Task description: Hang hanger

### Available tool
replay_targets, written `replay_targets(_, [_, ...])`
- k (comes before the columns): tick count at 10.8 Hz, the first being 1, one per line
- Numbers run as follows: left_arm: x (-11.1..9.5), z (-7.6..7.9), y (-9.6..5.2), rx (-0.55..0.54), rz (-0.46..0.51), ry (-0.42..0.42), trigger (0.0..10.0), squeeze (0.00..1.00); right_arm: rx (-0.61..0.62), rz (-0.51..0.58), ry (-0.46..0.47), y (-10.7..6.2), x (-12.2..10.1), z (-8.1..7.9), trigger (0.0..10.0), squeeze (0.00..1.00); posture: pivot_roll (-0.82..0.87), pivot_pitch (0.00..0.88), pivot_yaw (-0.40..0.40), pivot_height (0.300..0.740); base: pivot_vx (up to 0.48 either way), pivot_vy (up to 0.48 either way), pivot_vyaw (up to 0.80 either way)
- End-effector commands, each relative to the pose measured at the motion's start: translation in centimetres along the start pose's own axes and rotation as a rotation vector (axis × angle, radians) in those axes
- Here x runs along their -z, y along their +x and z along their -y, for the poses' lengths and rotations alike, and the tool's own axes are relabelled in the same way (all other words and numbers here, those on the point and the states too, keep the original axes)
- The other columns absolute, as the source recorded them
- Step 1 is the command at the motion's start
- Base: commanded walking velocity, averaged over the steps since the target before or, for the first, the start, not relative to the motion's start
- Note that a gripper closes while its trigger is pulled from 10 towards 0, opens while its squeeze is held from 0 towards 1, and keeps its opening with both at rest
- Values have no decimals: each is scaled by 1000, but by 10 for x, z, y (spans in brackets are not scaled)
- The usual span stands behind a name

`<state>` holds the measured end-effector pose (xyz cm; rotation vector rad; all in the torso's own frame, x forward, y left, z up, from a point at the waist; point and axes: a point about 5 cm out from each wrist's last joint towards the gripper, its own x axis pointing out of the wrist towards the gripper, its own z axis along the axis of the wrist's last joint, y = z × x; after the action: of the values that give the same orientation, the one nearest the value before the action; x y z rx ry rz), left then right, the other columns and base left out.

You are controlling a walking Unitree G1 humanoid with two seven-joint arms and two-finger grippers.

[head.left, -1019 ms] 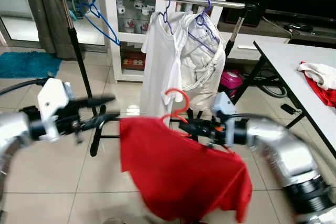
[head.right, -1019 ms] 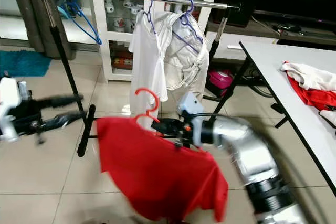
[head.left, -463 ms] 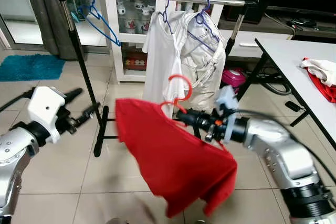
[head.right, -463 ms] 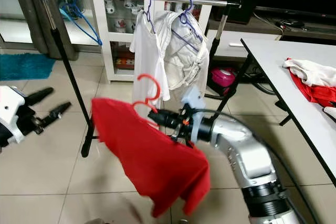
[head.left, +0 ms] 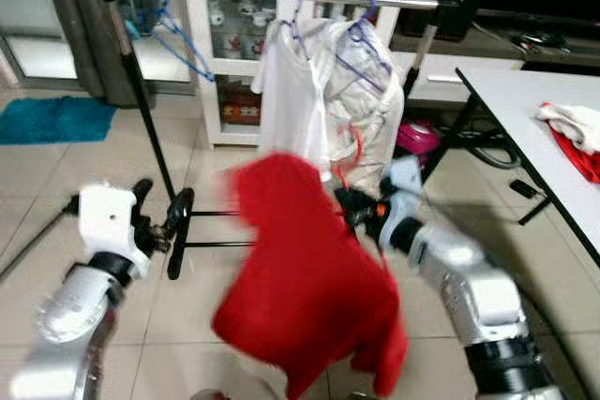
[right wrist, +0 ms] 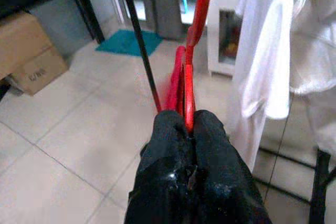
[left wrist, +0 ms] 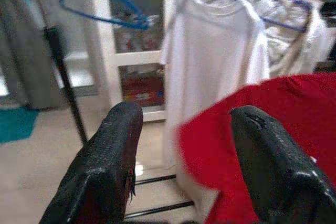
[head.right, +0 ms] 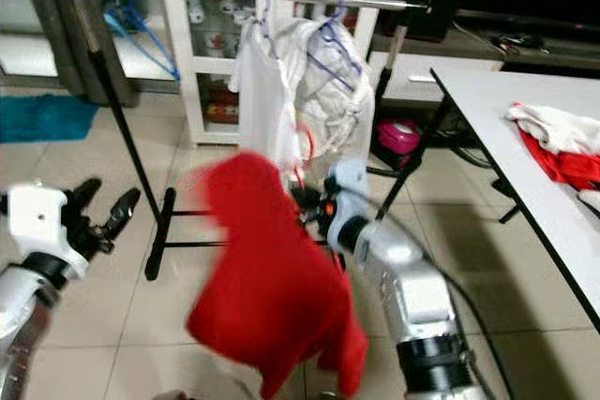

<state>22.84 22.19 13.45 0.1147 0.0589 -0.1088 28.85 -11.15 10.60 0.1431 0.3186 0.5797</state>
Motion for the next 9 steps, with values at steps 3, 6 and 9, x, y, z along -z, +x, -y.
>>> replay_targets(3, [0,19,1,-37,-17,44,10000,0,87,54,-51,1,-5,0,10000,0,6,0,-52,740,244,0,188])
replay_targets(6, [-7,26,11,-44,-7,40,10000,0,86,94,-56,10,-18,-8,10000,0,0,0,-69,740,415,0,721])
replay_targets(9, [-10,31,13,-26,-5,53,10000,0,40,131,14,15,-27,-9,10000,0,9,0,-63,740,450,0,0])
